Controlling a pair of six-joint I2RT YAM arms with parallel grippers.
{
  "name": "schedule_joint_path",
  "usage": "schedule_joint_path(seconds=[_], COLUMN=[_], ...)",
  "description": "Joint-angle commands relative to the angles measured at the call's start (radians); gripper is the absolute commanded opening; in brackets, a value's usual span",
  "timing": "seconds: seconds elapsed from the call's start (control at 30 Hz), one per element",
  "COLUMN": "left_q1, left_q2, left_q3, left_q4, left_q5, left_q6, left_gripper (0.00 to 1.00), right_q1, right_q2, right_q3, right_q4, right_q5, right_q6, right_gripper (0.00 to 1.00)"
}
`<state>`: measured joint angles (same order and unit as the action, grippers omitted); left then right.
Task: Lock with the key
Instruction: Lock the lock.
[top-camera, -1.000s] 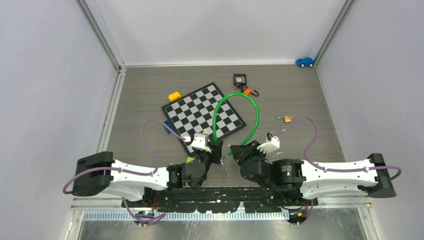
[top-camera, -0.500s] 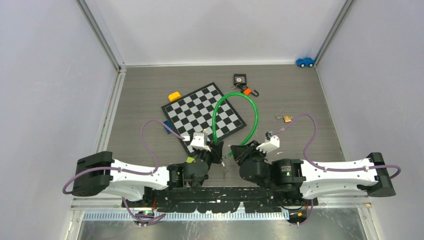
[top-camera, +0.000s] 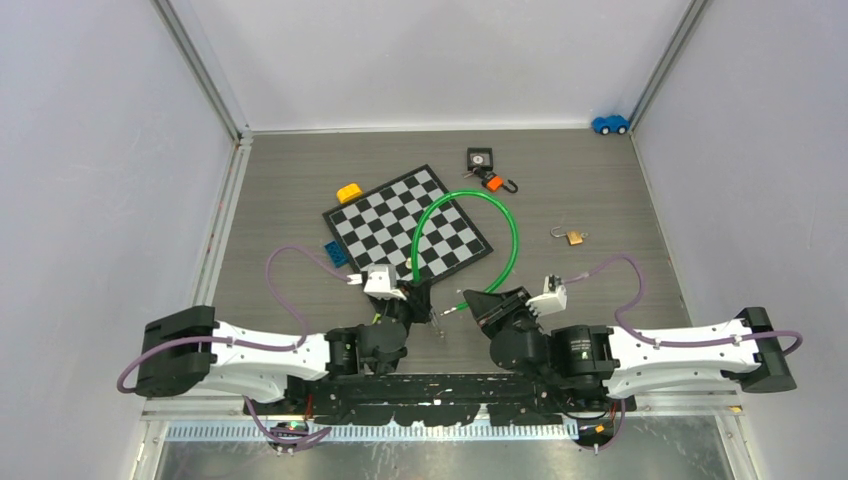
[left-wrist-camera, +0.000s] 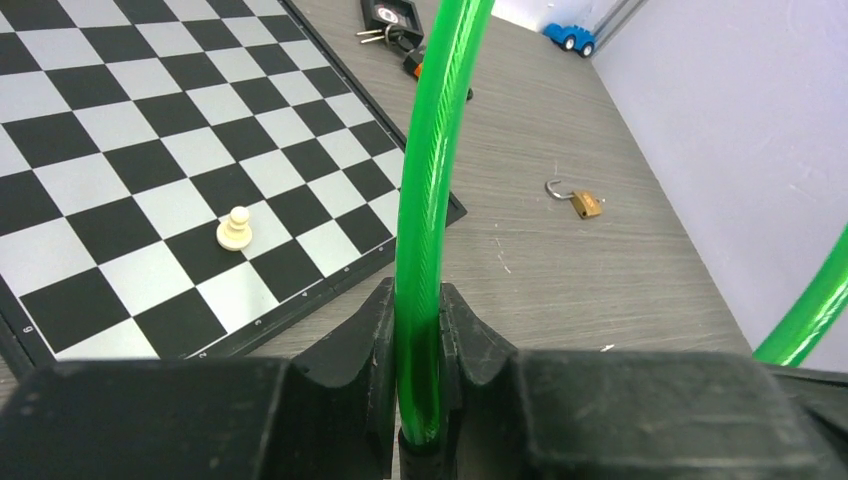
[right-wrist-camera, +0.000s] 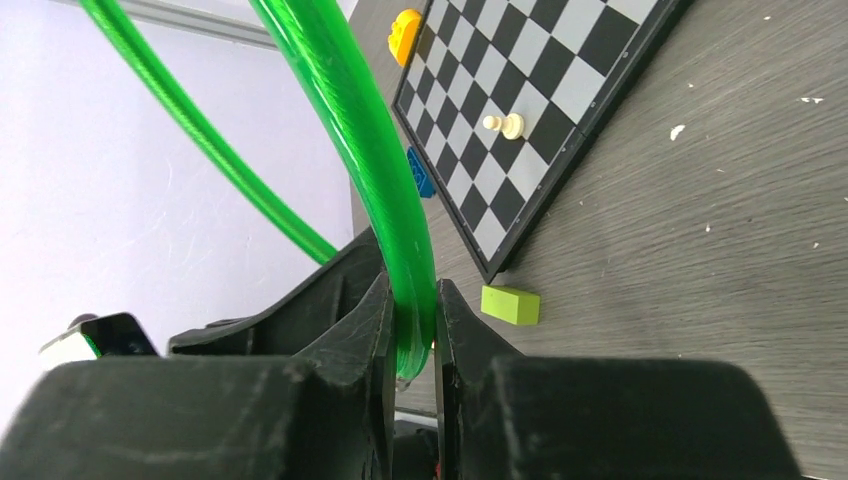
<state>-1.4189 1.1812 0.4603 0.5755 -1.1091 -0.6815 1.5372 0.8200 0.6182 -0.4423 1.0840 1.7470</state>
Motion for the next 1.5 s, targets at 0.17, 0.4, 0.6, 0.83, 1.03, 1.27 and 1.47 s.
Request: schedule_joint_path(seconds=[0.17, 0.4, 0.6, 0.83, 1.03, 1.27, 1.47], left_q1=[0.008, 0.029, 0.034, 0.044, 0.043, 0.043, 0.044], left_q2=[-0.098, -0.224, -0.254, -0.256, -0.242, -0.233, -0.242], left_q3=[-0.028, -0.061, -0.083, -0.088, -0.065, -0.048, -0.046], left_q4=[0.107, 0.118, 0.158, 0.187, 0.211, 0.233, 0.24], left_q5=[-0.001, 0.053, 0.09, 0.145, 0.202, 0.253, 0.261], left_q6=[0.013, 0.014, 0.043, 0.064, 0.128, 0.177, 0.189], left_gripper=[0.0, 0.0, 0.0, 0.0, 0.0, 0.0, 0.0], right_q1=[0.009, 0.009, 0.009, 0.009, 0.009, 0.002, -0.004], right_q2=[0.033, 0.094, 0.096, 0.143, 0.171, 0.174, 0.191], right_q3=[0.07, 0.116, 0.146, 0.224, 0.218, 0.217, 0.21], right_q4=[-0.097, -0.112, -0.036, -0.011, -0.019, -0.041, -0.077], right_q5=[0.129, 0.176, 0.189, 0.195, 0.187, 0.185, 0.165], right_q6=[0.107, 0.134, 0.072, -0.02, 0.014, 0.032, 0.081], right_gripper=[0.0, 0.0, 0.0, 0.0, 0.0, 0.0, 0.0])
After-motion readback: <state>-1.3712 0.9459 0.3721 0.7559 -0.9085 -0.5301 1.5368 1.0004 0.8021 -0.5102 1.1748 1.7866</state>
